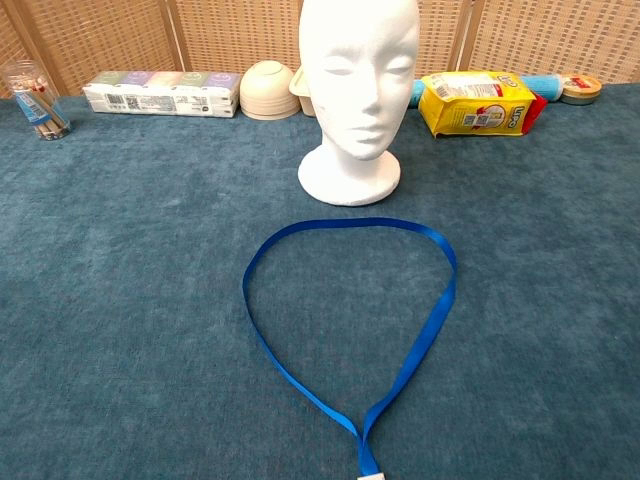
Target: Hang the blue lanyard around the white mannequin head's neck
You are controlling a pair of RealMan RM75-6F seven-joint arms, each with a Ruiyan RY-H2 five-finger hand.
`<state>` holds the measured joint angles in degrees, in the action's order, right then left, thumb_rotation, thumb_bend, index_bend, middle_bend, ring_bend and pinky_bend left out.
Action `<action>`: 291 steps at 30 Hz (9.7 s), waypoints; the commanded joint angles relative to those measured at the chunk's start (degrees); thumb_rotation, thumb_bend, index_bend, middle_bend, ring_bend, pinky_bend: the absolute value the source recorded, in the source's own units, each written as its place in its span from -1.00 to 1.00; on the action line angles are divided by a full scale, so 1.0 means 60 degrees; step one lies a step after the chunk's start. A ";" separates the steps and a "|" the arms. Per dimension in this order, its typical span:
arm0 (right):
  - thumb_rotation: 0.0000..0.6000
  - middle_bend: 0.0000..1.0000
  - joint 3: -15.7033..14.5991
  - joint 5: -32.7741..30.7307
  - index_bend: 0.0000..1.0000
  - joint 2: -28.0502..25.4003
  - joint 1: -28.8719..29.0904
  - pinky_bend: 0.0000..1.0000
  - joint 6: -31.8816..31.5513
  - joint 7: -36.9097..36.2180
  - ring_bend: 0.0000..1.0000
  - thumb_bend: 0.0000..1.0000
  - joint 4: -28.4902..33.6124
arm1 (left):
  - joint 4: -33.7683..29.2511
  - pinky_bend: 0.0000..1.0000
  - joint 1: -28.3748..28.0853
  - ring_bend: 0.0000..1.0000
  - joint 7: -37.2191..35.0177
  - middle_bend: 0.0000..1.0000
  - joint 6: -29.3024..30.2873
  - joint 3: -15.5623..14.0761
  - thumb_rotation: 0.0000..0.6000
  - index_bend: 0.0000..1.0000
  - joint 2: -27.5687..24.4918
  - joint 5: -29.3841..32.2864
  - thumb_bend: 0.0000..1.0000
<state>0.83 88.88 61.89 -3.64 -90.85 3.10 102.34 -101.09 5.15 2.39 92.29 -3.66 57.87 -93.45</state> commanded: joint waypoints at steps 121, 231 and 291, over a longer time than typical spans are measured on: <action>0.32 0.87 0.2620 -0.5788 -0.21 0.8263 0.5603 1.00 0.3089 0.6271 1.00 -0.60 -0.3783 | 0.1056 -0.81 -0.1222 -0.52 -0.0651 -0.47 -0.1377 0.0528 0.58 -0.17 -0.0102 0.0959 -0.79; 0.84 0.91 0.2585 -0.7143 0.19 0.7969 0.6884 1.00 0.3360 0.7374 1.00 0.04 -0.3841 | 0.1694 -0.78 -0.1408 -0.51 -0.0903 -0.47 -0.1643 0.0418 0.59 -0.17 -0.0001 0.0922 -0.79; 0.98 0.96 0.2276 -0.6988 0.35 0.7647 0.6552 1.00 0.3055 0.6602 1.00 0.05 -0.2758 | 0.0673 0.98 -0.6877 1.00 0.6676 1.00 -0.5412 0.2116 0.59 -0.14 0.3932 0.4614 -0.77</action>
<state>14.55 46.87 107.86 35.74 -72.57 42.78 85.73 -97.60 -35.44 40.91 58.90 9.10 79.89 -66.50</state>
